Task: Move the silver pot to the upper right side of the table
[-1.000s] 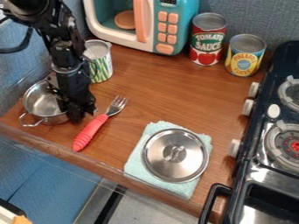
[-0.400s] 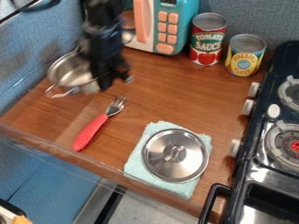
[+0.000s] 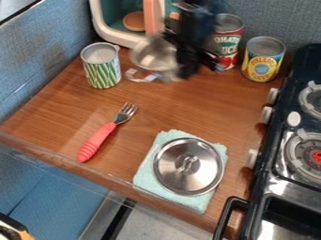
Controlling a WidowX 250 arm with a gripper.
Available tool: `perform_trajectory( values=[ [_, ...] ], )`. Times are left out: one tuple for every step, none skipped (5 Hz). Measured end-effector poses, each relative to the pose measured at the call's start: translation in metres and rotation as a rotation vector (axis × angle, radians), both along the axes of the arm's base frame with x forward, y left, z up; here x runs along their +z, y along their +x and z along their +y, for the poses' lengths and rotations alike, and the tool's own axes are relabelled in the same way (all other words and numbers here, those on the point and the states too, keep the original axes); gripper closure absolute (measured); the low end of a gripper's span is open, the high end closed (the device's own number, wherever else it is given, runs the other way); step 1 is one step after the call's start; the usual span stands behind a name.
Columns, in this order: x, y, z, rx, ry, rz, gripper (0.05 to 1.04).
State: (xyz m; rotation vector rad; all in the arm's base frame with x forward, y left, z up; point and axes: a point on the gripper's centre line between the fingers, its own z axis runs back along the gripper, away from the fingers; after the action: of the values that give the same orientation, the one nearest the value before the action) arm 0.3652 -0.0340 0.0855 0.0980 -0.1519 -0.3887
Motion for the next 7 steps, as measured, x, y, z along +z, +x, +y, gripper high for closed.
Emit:
perform_trajectory(
  values=[
    [-0.023,0.019,-0.02,-0.054,-0.035,0.033,1.011],
    [-0.055,0.025,-0.031,-0.075,-0.069,0.107,1.011],
    [-0.075,0.031,-0.043,-0.08,-0.101,0.156,1.011],
    [-0.08,0.034,-0.047,-0.064,-0.122,0.161,0.974],
    [-0.085,0.025,-0.049,0.021,-0.082,0.166,0.787],
    [-0.056,0.023,-0.049,0.095,-0.067,0.074,0.504],
    [-0.024,0.017,-0.046,0.19,-0.022,0.017,0.223]
  ],
)
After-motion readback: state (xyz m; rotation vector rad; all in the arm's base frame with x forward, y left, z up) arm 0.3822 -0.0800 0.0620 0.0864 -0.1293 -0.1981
